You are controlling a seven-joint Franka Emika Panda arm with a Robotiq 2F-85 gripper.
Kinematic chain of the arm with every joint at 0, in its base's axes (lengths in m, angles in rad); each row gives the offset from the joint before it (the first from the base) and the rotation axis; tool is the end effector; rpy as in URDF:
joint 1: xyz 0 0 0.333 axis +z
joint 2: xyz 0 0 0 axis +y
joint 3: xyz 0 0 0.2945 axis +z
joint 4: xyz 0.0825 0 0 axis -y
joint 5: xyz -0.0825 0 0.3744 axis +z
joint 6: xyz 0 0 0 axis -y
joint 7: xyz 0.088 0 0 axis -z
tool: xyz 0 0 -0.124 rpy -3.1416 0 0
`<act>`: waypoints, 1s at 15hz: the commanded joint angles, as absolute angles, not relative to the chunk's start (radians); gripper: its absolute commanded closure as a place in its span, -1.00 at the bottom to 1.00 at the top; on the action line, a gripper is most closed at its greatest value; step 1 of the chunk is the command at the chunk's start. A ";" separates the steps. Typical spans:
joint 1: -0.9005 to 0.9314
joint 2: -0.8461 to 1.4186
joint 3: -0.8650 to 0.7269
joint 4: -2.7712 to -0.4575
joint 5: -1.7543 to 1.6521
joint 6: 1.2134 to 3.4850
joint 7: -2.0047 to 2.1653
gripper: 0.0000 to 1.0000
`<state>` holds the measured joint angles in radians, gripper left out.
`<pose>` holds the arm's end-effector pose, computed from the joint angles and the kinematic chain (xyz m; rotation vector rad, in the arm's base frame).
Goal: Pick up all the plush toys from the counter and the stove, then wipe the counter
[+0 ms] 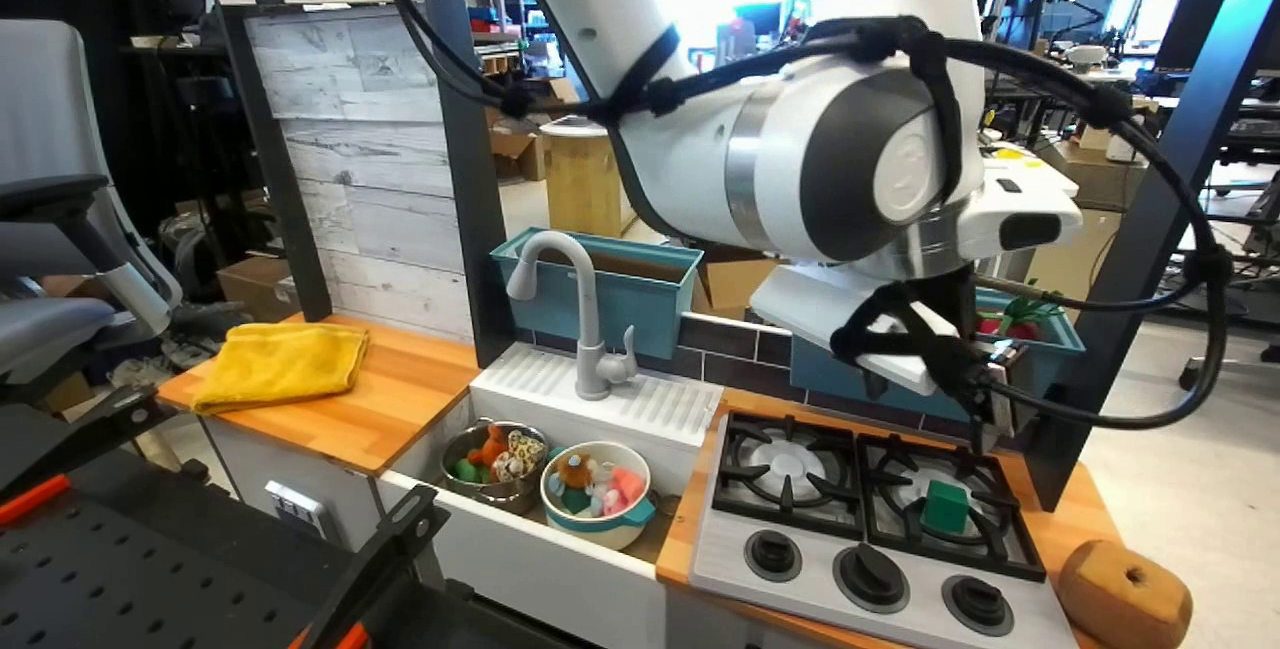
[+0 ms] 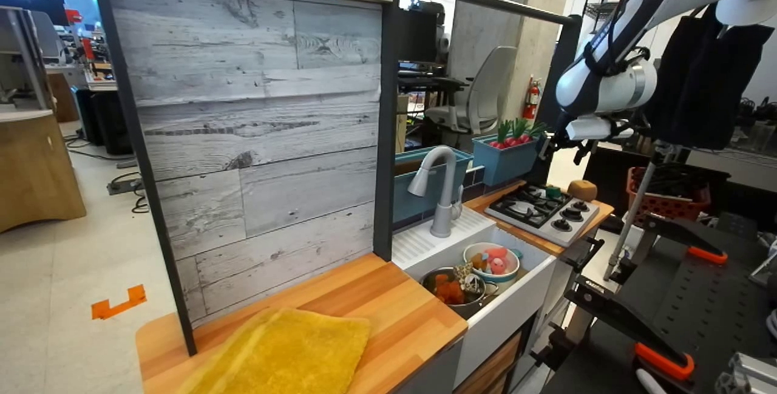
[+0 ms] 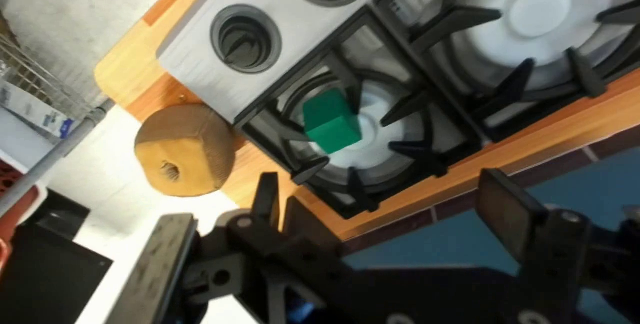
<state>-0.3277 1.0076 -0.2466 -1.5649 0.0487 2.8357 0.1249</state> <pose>0.5878 -0.3571 0.0685 2.7605 -0.8561 0.3582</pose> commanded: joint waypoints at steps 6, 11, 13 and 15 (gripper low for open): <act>-0.292 1.359 -0.387 -1.091 0.053 2.616 0.398 -1.00; -0.325 1.457 -0.383 -0.910 0.050 2.497 0.443 -0.44; -0.333 1.472 -0.379 -0.878 0.040 2.474 0.457 -0.19; -0.339 1.490 -0.380 -0.841 0.036 2.446 0.469 0.13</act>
